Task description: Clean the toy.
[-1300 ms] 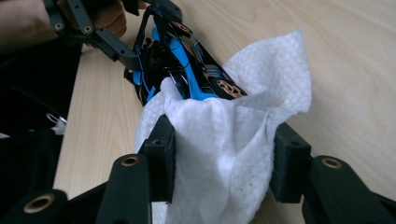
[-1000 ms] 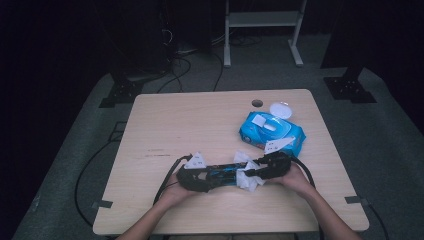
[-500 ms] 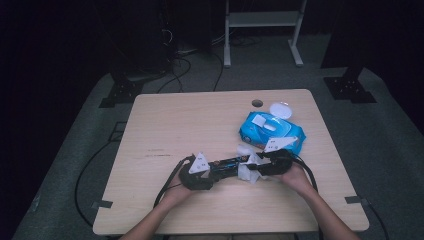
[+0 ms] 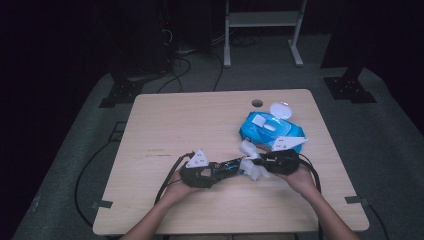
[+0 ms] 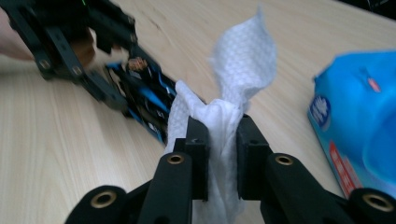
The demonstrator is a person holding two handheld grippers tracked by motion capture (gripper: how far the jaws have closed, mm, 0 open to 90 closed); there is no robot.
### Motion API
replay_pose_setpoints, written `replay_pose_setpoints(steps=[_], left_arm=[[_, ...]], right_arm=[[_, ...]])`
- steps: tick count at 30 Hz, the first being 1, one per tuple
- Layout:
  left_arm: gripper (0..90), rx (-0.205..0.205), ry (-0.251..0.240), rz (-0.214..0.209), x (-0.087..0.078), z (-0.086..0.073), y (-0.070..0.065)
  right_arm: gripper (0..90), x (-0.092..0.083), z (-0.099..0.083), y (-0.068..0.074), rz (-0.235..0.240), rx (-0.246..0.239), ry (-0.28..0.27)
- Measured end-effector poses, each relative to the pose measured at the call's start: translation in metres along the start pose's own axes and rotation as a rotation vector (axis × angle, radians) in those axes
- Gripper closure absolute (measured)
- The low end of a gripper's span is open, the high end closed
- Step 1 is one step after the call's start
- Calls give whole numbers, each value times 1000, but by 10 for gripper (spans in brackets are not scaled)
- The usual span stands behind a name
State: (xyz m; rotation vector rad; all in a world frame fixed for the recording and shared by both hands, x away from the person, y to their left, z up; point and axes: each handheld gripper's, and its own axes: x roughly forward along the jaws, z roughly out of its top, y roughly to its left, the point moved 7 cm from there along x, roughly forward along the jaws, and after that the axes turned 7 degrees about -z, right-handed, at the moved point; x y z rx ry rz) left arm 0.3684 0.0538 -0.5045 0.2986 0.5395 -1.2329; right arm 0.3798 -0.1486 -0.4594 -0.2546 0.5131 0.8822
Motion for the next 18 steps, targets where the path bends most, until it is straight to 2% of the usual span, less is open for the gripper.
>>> replay_pose_setpoints(steps=[3,5,10,12,14,15,16,18], left_arm=[[533,8,-8,-5,0,0,-1],[537,33,-6,1,0,0,-3],[529,33,-13,13,0,-1,-3],[529,31,-10,11,-1,-2,-3],[530,26,-18,9,-1,-2,-3],[530,24,-18,7,-2,-2,-2],[530,17,-23,4,-2,-2,-2],[529,4,-26,0,-2,-1,-1]], right_arm=[[800,11,12,9,0,-28,-7],[802,20,19,18,18,-47,-9],[798,46,28,41,71,-81,-10],[726,53,26,46,80,-106,17],[608,54,25,46,94,-104,22],[564,53,25,45,80,-102,24],[558,51,25,43,65,-113,23],[512,45,25,41,58,-110,9]])
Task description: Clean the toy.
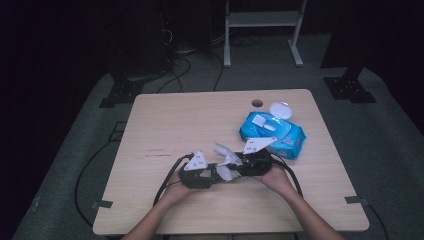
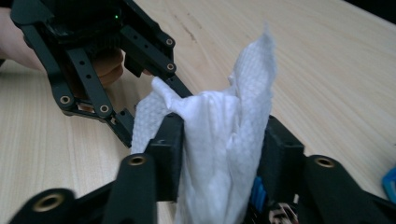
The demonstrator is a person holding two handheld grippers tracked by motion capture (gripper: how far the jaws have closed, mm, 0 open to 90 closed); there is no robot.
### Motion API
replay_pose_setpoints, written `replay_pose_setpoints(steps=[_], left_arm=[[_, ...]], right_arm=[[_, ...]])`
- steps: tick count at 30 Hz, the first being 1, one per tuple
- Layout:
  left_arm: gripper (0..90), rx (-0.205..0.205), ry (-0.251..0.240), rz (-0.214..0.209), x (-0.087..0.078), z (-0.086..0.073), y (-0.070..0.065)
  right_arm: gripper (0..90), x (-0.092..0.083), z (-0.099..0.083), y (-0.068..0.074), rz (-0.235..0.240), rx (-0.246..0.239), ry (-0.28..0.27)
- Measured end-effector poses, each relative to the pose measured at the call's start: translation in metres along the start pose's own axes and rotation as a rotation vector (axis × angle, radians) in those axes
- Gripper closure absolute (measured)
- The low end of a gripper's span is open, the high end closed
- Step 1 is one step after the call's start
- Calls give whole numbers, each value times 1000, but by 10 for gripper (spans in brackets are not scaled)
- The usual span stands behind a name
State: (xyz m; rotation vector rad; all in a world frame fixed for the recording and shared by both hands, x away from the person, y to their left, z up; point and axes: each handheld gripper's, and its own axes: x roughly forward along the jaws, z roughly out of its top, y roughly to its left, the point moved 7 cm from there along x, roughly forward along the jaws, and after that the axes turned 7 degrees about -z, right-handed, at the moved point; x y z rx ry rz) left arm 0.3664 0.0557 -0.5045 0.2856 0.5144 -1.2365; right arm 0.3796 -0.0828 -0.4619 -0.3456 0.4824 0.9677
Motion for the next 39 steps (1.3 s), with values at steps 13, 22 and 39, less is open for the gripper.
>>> replay_pose_setpoints(steps=[13,22,39], left_arm=[[550,-8,-3,-25,0,1,0],[580,15,-19,-31,1,2,-1],[580,21,-28,-38,2,2,-1]], right_arm=[[774,11,2,10,-23,-48,2],[836,12,6,13,-4,-18,-11],[834,6,-2,2,-44,10,-12]])
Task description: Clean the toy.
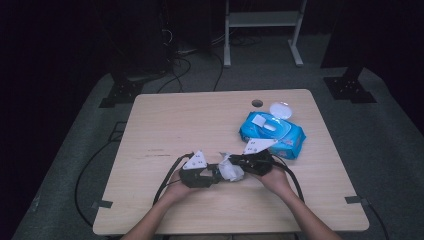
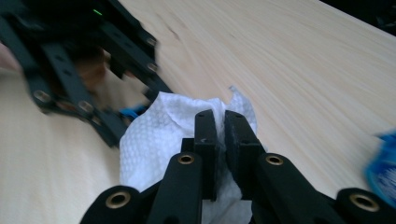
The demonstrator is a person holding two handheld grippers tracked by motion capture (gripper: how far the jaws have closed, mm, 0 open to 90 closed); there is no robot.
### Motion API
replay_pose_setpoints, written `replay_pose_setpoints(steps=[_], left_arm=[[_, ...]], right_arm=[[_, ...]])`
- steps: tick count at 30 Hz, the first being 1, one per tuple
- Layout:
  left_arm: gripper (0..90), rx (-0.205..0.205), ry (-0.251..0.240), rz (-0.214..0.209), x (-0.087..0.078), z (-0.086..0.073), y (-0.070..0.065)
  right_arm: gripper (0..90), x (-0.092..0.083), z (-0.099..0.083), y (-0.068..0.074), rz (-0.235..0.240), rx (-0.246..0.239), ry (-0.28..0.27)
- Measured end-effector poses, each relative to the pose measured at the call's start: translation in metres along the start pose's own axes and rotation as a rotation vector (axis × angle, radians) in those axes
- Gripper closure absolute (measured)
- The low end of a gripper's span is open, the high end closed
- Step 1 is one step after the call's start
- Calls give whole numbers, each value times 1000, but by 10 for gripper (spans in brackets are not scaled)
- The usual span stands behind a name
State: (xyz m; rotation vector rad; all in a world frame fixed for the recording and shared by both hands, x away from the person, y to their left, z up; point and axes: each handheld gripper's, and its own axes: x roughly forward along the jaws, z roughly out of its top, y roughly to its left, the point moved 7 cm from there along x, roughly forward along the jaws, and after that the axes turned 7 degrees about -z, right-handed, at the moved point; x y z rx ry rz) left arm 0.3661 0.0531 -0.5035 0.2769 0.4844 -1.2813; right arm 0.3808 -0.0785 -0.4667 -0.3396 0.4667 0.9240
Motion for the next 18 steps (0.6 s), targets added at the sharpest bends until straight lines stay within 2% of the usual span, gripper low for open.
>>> replay_pose_setpoints(steps=[3,6,8,15,18], left_arm=[[579,14,13,-1,1,-1,0],[578,5,8,-11,1,-3,1],[580,26,18,-5,1,-3,0],[581,34,23,-2,1,-2,-1],[580,33,23,-2,2,-1,-1]], right_arm=[[832,12,7,20,81,-4,-25],[834,17,11,24,75,-33,-17],[834,13,9,18,63,-22,-13],[835,-13,-11,-21,-43,41,0],[836,-17,-15,-26,-61,67,-6]])
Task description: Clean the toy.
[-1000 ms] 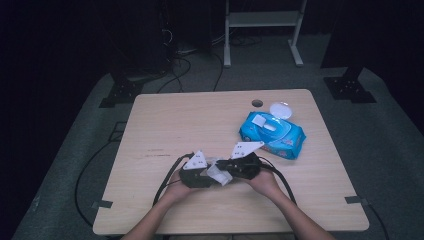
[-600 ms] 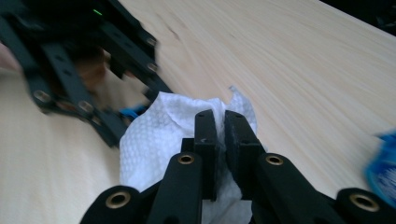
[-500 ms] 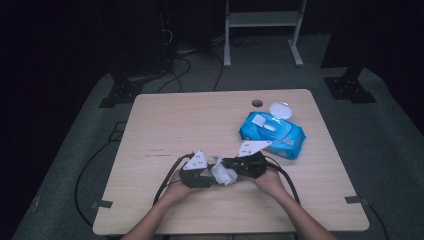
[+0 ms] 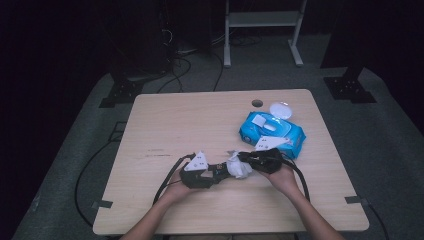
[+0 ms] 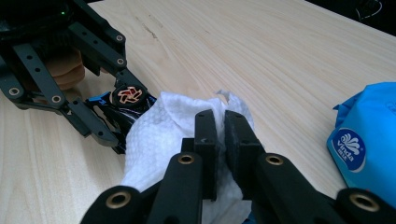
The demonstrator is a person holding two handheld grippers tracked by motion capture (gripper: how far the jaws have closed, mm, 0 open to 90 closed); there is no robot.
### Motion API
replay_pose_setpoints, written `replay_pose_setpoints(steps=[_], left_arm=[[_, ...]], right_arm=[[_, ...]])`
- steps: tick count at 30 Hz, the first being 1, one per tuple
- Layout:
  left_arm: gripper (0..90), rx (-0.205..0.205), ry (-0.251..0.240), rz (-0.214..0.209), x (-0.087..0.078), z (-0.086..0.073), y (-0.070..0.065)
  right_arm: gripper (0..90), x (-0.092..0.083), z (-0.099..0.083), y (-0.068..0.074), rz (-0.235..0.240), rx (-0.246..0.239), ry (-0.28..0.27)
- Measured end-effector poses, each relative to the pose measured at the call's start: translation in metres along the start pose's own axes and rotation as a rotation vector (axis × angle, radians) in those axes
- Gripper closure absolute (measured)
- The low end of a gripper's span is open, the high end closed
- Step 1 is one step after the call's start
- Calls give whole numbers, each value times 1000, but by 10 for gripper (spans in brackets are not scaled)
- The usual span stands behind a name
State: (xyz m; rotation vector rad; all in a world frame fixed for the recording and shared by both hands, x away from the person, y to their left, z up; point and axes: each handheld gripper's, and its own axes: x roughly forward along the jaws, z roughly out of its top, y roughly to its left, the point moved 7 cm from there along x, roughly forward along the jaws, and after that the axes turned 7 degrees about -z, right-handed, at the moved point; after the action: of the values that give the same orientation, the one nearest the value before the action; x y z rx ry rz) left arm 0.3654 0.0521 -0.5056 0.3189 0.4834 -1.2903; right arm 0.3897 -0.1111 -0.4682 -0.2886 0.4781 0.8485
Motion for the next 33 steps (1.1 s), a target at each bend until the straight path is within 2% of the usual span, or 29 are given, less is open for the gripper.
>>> replay_pose_setpoints(steps=[2,5,8,11,16,18,19,20,23,25,31,33], left_arm=[[580,4,-1,-2,0,0,0],[580,6,-2,-5,0,0,0],[581,13,4,-6,-1,0,0],[581,9,0,-9,-1,-1,1],[580,13,1,-8,-1,0,1],[580,10,1,-8,-1,-1,1],[580,8,0,-8,-1,-1,1],[580,9,0,-8,-1,-1,1],[580,11,3,-8,-1,-1,1],[580,14,4,-7,-1,-1,1],[580,18,3,-5,-1,0,0],[580,15,2,-7,-1,-1,1]], right_arm=[[836,2,3,6,7,-13,-5],[835,12,8,23,86,-5,-23],[835,16,11,29,96,-27,-16],[835,10,7,17,47,-33,-1],[834,-8,-4,-12,-49,-16,-1],[835,-12,-8,-20,-71,-5,7],[836,-12,-8,-21,-66,17,-2],[836,-11,-7,-20,-60,18,-5],[835,-5,-4,-9,-24,3,-8],[835,-3,-3,-6,-26,-22,-6],[835,-10,-9,-19,-33,28,-11],[835,-10,-9,-19,-44,16,-8]])
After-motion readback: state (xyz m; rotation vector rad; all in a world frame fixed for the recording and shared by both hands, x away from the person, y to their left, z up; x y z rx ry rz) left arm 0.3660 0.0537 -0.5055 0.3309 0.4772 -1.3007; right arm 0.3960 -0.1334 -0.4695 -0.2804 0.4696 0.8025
